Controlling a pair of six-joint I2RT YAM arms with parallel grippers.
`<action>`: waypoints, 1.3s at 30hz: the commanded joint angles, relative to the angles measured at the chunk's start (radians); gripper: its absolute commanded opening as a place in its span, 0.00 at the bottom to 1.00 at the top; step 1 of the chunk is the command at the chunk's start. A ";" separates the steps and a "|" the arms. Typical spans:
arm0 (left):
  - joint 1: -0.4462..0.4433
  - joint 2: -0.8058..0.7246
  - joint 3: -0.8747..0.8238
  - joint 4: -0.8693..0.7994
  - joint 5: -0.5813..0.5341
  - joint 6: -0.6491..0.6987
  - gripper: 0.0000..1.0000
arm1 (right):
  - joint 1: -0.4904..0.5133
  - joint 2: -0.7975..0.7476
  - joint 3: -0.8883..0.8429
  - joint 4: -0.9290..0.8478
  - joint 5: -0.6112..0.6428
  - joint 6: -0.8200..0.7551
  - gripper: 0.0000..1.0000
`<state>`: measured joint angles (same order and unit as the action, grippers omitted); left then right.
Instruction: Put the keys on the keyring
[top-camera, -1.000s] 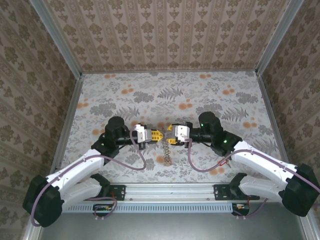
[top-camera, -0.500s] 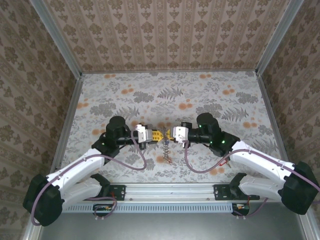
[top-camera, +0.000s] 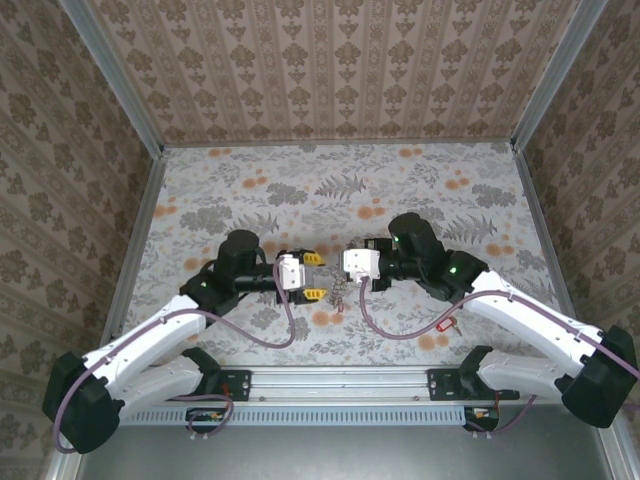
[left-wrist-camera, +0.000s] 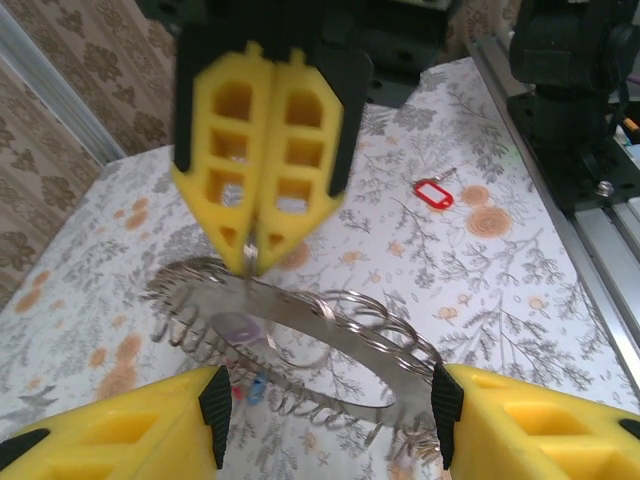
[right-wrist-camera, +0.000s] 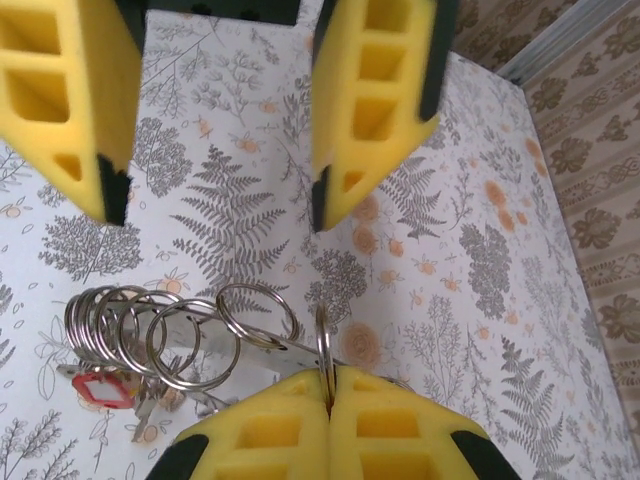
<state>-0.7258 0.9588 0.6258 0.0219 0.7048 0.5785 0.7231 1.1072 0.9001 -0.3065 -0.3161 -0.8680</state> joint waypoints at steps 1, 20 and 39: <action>0.002 -0.005 0.066 -0.009 -0.041 -0.035 0.55 | 0.001 0.010 0.057 -0.055 0.006 -0.051 0.00; -0.045 0.172 0.116 0.101 -0.009 -0.068 0.25 | -0.003 0.034 0.057 0.013 -0.082 0.048 0.00; -0.051 0.135 0.125 0.049 0.023 -0.024 0.00 | -0.091 -0.080 -0.076 0.060 -0.247 0.088 0.31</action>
<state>-0.7719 1.1236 0.7155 0.0830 0.6876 0.5282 0.6376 1.0439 0.8391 -0.2584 -0.4911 -0.7784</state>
